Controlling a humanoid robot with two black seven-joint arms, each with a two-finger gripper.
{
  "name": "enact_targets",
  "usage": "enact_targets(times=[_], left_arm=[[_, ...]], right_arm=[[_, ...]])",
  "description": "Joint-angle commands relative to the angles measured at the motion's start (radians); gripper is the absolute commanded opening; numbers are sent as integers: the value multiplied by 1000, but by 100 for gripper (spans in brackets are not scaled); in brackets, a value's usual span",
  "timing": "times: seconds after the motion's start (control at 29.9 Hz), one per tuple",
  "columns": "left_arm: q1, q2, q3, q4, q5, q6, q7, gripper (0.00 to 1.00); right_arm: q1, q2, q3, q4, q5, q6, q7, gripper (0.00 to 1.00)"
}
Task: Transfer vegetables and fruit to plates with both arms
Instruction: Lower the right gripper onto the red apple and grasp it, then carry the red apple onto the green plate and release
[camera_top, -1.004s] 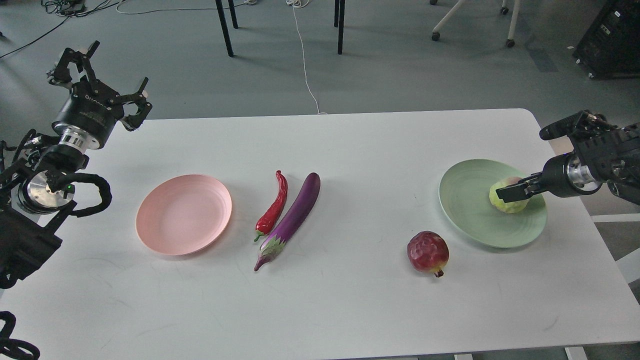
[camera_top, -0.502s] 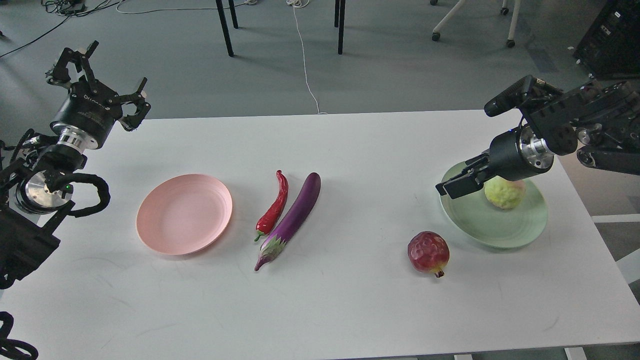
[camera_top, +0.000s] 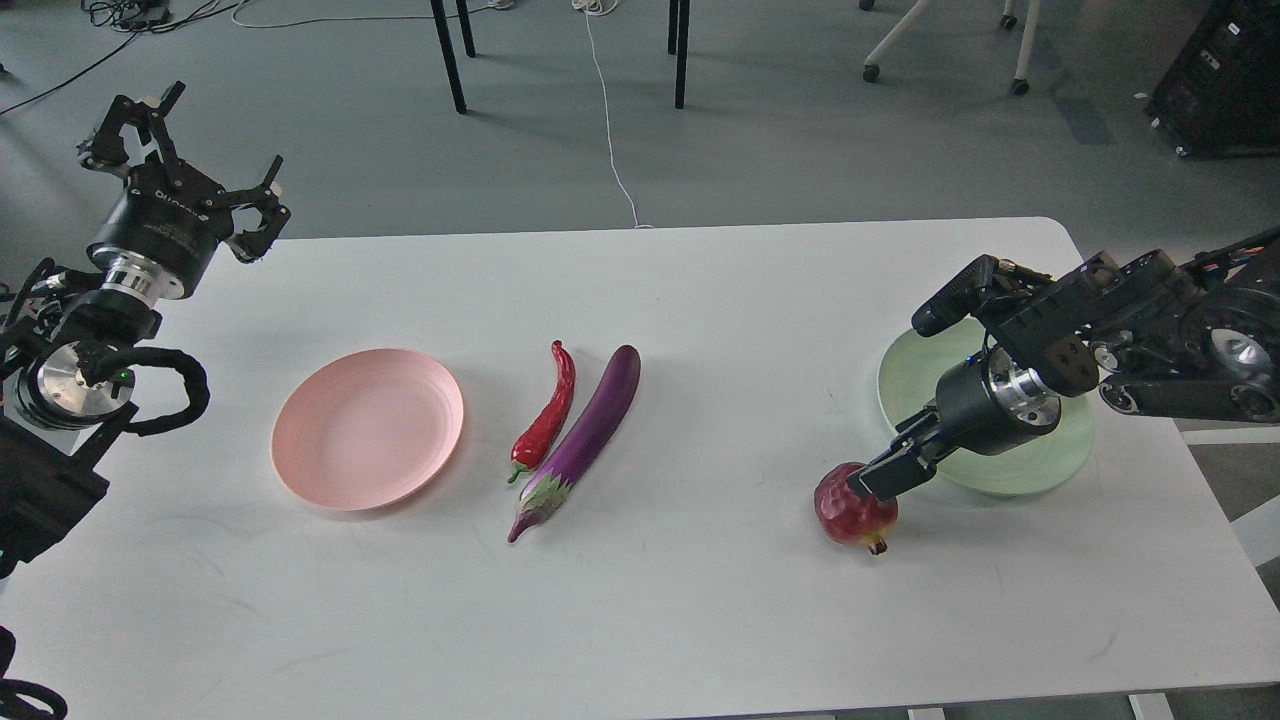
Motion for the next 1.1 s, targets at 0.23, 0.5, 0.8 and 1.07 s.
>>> enact_targets(times=[0.23,0.5,0.8,1.07], left_arm=[[21,-1,0,16,-4,0,-3,98],[19,-1,-8,28,-4,0,-2,98],[18,-3,-8,28,-4,0,-2,98],[18,-3,-8,28,-4,0,-2,98]], right_arm=[[-94,107,-1,-87,4,-50,0,84],[-94,129,-31,-86,2,-50,0,65],[-32,95,-34,-74,4,-50,0,56],[68,-24,-26,-51,2,-42,0,56]])
